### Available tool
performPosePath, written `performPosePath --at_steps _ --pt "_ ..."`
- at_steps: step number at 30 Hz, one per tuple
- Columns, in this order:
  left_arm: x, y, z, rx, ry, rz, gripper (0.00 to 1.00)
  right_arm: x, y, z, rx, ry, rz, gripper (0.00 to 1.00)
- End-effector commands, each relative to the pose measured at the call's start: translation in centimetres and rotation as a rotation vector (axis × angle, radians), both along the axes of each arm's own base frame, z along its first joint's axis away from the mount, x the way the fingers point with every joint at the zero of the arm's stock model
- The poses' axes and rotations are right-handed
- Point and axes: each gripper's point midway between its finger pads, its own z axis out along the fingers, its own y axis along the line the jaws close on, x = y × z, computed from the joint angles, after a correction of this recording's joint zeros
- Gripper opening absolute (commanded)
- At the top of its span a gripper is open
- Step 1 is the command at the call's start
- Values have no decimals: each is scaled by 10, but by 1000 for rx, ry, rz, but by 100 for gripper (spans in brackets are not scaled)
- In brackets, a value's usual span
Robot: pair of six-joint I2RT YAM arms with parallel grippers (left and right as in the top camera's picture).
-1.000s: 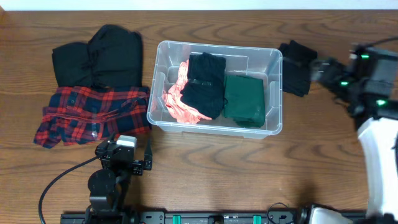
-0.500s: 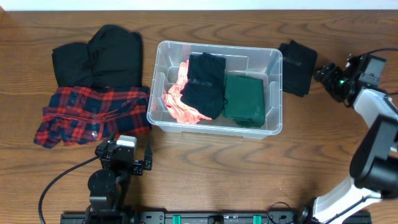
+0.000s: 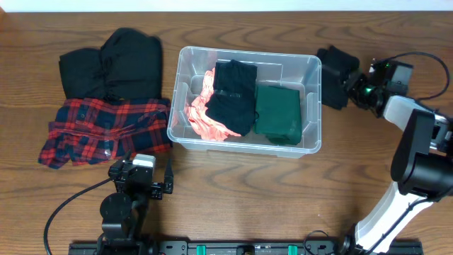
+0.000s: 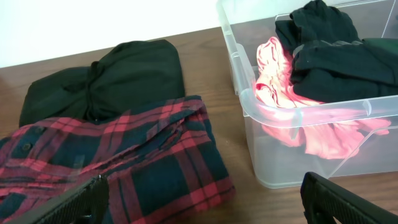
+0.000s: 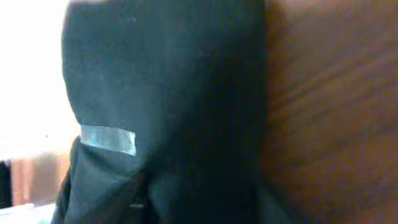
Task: Pack container
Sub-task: 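Grasp the black folded garment on the right with the right gripper, then place the black garment into the bin over the green one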
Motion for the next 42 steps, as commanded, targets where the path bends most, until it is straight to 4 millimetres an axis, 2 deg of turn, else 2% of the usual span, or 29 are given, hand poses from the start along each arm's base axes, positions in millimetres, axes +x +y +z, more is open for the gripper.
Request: performPosePath --at_steps 1,4,6,8,12,16,17,21,23,25,28,31,34,37,40,42 --pt "0 1 -10 -4 20 3 98 -25 0 -43 -7 149 -39 27" --pt "0 1 -10 -4 20 3 98 -34 -6 -42 6 183 -54 12" --pt "0 1 -10 -4 20 3 98 -40 -11 -33 11 197 -69 8" --pt "0 1 -10 -4 20 3 98 -43 -16 -13 1 180 -62 6" --pt "0 1 -10 -4 20 3 98 -47 -17 56 -54 61 -7 4" --pt "0 1 -10 -4 21 3 98 -64 1 148 -97 -102 53 1" --pt "0 1 -10 -4 20 3 98 -73 9 173 -111 -145 65 1" --pt "0 1 -10 -4 20 3 98 -104 40 242 -149 -292 117 1" --pt "0 1 -10 -4 20 3 98 -119 61 267 -155 -357 161 1" --pt "0 1 -10 -4 20 3 98 -133 85 284 -140 -401 213 1" --pt "0 1 -10 -4 20 3 98 -146 122 292 -98 -416 296 1" --pt "0 1 -10 -4 20 3 98 -151 154 284 -50 -379 365 1" --pt "0 1 -10 -4 20 3 98 -148 182 262 -33 -301 409 1" --pt "0 1 -10 -4 20 3 98 -138 197 230 -62 -212 421 1" --pt "0 1 -10 -4 21 3 98 -131 205 198 -59 -116 433 1" --pt "0 1 -10 -4 20 3 98 -124 202 178 -90 -72 420 1"
